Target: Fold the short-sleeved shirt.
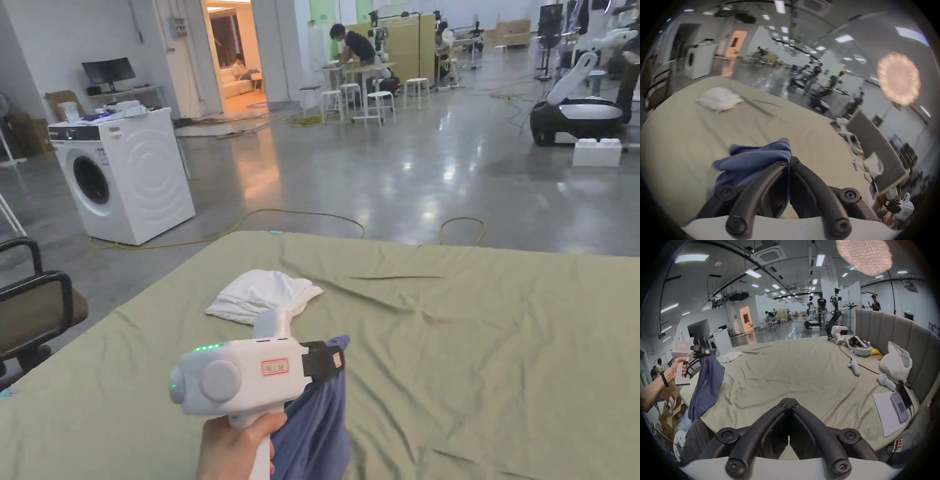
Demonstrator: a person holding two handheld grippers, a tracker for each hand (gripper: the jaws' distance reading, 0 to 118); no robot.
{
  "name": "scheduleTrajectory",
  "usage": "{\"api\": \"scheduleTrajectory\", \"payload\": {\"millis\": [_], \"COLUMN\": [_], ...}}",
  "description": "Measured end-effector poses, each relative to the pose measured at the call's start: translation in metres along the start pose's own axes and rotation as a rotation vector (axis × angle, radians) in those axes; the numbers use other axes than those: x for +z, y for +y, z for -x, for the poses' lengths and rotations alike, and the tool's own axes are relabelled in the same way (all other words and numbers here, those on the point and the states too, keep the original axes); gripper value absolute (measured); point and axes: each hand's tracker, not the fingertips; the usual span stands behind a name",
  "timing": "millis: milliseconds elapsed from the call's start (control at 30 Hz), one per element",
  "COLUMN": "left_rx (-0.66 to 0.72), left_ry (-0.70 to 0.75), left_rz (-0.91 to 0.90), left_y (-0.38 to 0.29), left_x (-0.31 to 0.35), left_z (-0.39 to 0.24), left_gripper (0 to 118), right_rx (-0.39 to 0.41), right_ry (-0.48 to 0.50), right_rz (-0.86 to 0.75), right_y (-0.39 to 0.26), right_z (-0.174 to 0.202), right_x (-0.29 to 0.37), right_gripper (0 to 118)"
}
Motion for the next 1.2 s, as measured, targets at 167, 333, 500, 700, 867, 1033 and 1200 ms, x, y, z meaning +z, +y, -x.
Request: {"api": "scheduleTrajectory", "payload": {"millis": [167, 333, 500, 700, 867, 1033, 1200], "left_rx": [-0.177, -0.344, -0.445, -0.486, -0.315, -0.360, -0.440], "left_ry": [-0.219, -0.441, -0.586, -0.600, -0.527, -0.285, 0.087], "left_rz": [0.160, 0.415, 0.621, 0.607, 0.332, -0.131, -0.412], "left_y": [-0.041, -0.153, -0.272, -0.317, -0.220, -0.129, -0.104], "left_x": [-0.088, -0.156, -0.152, -0.149, -0.089, 0.030, 0.135], "left_z": [-0.139, -0.269, -0.343, -0.343, -0.283, -0.214, -0.169], "left_gripper": [1, 1, 1, 23, 74, 74, 73], "right_rx": [-0.037, -0.076, -0.079, -0.082, -0.066, 0.003, 0.022], "right_ry": [-0.074, -0.183, -0.260, -0.277, -0.201, -0.127, -0.060], "right_rz": [-0.033, -0.047, -0.003, 0.031, -0.047, -0.170, -0.294], "right_y": [-0.005, -0.016, -0.027, -0.031, -0.009, 0.021, 0.052], "right_z": [-0.017, -0.038, -0.051, -0.058, -0.051, -0.036, -0.017], "right_x": [0.031, 0.062, 0.083, 0.084, 0.069, 0.057, 0.059], "right_gripper": [0, 0, 0, 0, 0, 0, 0]}}
